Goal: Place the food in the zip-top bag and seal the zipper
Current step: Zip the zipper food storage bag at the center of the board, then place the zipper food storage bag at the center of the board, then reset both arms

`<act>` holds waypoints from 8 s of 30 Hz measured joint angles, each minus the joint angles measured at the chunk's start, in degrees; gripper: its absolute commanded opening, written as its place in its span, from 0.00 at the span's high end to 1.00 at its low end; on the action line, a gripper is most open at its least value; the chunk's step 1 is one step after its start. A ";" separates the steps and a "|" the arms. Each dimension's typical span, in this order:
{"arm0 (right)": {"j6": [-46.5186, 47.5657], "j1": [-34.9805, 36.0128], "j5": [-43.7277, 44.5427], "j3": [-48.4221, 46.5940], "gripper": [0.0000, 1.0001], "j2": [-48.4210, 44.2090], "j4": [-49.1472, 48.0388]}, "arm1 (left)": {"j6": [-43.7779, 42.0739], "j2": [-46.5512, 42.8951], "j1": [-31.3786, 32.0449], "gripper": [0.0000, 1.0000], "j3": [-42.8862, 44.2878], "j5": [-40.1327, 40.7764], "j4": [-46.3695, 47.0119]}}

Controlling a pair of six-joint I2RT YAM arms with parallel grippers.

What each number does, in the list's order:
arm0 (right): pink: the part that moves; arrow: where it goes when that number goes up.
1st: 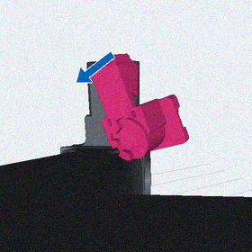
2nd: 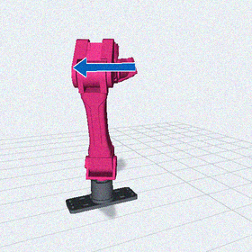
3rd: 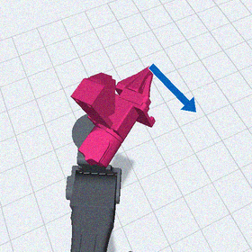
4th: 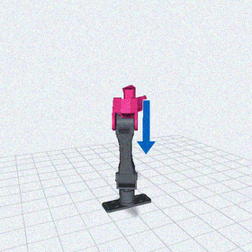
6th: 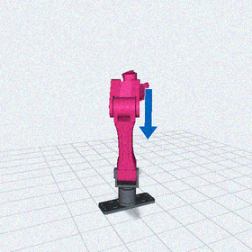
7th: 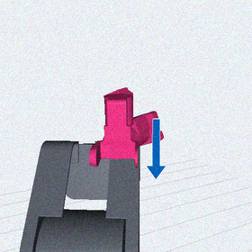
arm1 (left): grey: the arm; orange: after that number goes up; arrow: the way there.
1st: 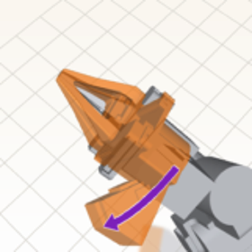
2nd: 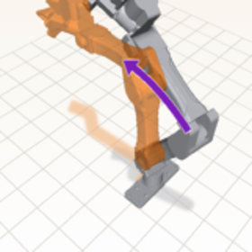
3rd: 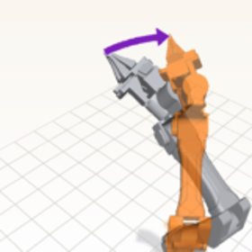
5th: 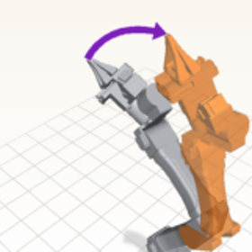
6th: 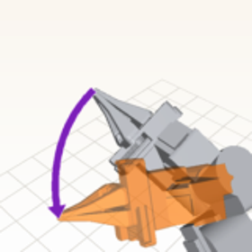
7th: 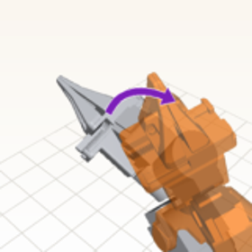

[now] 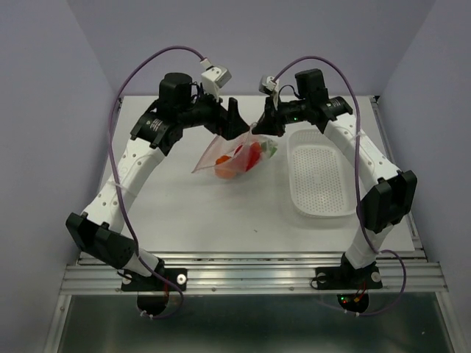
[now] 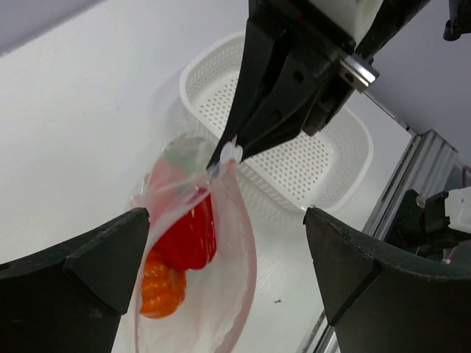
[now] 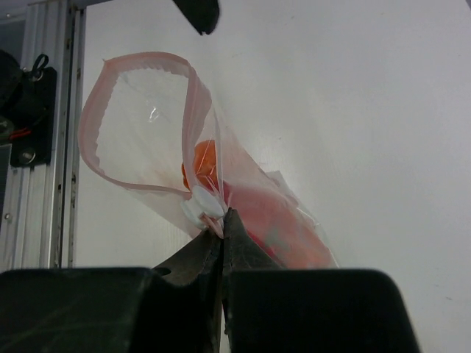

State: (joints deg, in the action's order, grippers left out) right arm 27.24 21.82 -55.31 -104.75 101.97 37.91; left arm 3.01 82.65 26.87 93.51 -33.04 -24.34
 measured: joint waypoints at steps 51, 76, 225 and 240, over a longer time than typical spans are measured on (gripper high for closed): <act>-4.15 2.54 -0.72 0.33 0.99 0.81 3.26 | -11.85 12.87 3.30 0.61 8.09 -4.00 -6.34; -4.87 3.56 7.58 3.32 0.99 0.44 1.81 | -9.40 10.93 4.22 1.00 2.05 2.25 -3.72; -8.57 6.51 42.95 21.97 0.00 -11.54 -22.25 | 33.97 -20.33 -3.85 0.01 -29.92 48.33 -2.14; -51.58 5.16 90.88 37.51 0.00 -30.29 -28.83 | 37.33 -15.93 -8.63 0.01 -26.23 54.05 -3.39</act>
